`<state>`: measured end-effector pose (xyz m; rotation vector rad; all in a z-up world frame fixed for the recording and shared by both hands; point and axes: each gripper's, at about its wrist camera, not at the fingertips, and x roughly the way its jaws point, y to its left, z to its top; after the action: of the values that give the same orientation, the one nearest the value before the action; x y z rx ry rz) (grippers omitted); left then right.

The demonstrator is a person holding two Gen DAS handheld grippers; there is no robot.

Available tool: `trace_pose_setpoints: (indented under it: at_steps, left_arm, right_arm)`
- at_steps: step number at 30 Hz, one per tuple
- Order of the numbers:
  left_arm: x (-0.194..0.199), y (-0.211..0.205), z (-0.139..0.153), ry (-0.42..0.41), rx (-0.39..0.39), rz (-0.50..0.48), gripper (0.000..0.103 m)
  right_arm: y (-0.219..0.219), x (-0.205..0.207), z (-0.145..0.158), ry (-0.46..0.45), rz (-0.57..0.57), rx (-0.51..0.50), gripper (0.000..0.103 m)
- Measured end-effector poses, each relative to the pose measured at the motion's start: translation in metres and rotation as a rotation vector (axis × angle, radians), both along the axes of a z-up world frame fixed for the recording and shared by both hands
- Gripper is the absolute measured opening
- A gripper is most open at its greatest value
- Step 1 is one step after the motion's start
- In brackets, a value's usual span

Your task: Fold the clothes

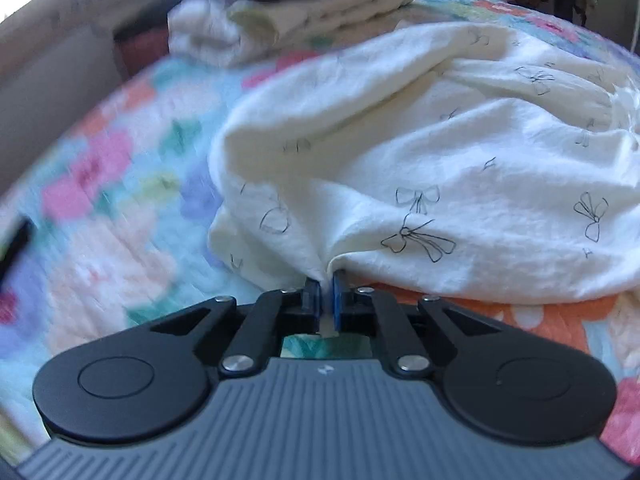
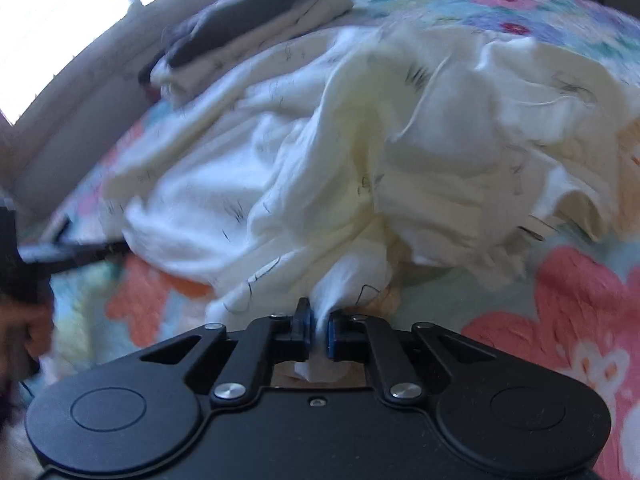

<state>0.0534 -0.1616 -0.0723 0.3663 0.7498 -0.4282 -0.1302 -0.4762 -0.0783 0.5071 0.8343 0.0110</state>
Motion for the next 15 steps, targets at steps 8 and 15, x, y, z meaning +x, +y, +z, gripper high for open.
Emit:
trace_pose_setpoints:
  at_steps: [8,15]
  left_arm:
    - [-0.013,0.032,0.079,-0.169,-0.138,0.060,0.005]
    - [-0.001,0.058,0.056,-0.068,0.009,0.153,0.007]
  right_arm:
    - [0.006,-0.048,0.098,-0.143,0.096,0.312,0.007]
    - [0.073,-0.058,0.086,-0.034,0.227,0.049,0.007]
